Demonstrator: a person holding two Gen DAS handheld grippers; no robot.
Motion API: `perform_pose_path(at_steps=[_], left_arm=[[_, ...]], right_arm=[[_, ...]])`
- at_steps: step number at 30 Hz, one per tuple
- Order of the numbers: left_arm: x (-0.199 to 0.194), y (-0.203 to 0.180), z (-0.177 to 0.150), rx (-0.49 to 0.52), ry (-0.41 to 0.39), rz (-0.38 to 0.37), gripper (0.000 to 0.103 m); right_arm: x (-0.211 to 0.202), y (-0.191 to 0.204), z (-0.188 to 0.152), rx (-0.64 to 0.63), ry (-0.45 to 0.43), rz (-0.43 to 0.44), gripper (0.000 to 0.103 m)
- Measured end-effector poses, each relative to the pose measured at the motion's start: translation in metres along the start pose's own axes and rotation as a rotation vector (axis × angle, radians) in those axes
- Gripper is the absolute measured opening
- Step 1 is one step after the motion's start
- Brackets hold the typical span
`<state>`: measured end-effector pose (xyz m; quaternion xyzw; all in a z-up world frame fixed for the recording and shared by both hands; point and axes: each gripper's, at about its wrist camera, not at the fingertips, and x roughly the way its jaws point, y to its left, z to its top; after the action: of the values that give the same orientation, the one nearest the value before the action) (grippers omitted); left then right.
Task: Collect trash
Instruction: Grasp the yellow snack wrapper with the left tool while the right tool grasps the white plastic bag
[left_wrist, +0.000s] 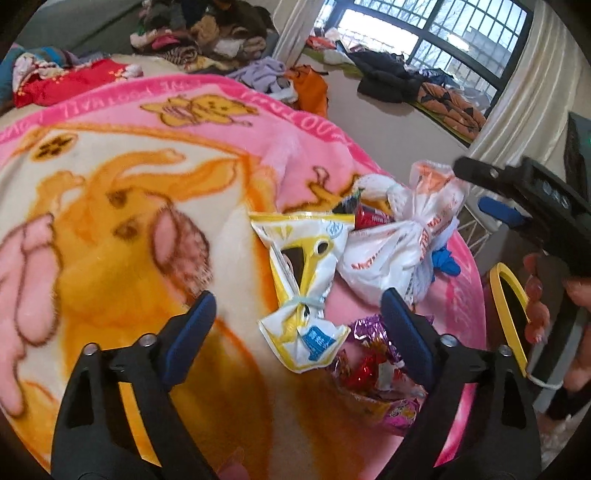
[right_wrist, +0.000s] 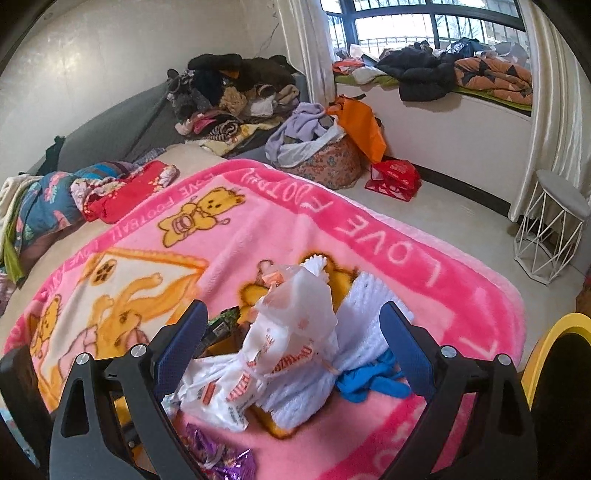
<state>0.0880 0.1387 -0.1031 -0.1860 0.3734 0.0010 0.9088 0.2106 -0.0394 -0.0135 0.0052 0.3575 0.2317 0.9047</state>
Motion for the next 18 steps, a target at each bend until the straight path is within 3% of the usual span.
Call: perform_pose_path(at_steps=[3,8,9,15,18], left_arm=[[0.006,-0.002,-0.004,0.009,0.029,-0.007,0.07],[0.013,-0.006,-0.01,0.015,0.063,-0.002,0.053],[0.015,-0.006,-0.01,0.017,0.07,0.004,0.045],[0.015,-0.007,-0.01,0.019,0.068,0.012,0.026],[0.011,-0.006,-0.008,0.011,0.051,0.013,0.024]], right_arm=[[0.008,-0.003,0.002,0.024,0.012,0.009,0.085],[0.014,-0.008,-0.002,0.026,0.044,0.037,0.039],[0.012,-0.009,-0.003,0.026,0.038,0.041,0.038],[-0.015,-0.012,-0.005,0.043,-0.052,0.07,0.034],[-0.028,-0.015,-0.002,0.05,-0.082,0.086,0.033]])
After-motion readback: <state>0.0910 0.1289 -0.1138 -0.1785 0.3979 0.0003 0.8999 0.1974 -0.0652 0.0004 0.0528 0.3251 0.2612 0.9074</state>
